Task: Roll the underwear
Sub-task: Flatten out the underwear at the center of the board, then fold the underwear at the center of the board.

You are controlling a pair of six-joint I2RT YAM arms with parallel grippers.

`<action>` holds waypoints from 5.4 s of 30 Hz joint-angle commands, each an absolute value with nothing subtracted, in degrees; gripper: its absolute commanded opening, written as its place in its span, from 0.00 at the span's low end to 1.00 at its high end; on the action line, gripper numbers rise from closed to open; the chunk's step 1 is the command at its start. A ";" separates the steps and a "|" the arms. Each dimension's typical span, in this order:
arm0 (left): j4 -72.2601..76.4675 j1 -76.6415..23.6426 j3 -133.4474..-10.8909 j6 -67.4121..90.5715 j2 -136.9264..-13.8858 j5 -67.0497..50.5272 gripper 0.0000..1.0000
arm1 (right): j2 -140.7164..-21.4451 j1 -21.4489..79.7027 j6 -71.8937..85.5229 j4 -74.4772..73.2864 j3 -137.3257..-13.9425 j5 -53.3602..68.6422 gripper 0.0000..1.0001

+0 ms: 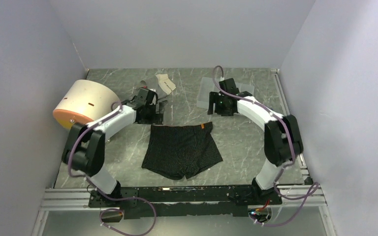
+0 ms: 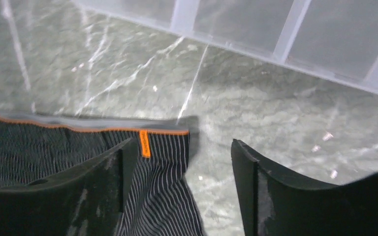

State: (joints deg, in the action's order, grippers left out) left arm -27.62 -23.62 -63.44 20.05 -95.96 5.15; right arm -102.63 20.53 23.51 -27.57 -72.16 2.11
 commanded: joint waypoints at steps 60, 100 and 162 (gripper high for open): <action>-27.49 -23.35 -26.10 45.31 -53.86 -1.45 0.91 | -81.01 38.24 36.56 -32.91 -61.17 -1.59 0.52; -32.47 -36.56 -20.92 55.99 -51.90 8.71 0.30 | -130.42 54.21 34.75 -34.87 -111.26 -9.24 0.45; -33.66 -40.27 -29.60 51.14 -44.34 7.98 0.05 | -130.19 53.20 32.51 -34.67 -117.78 -1.21 0.00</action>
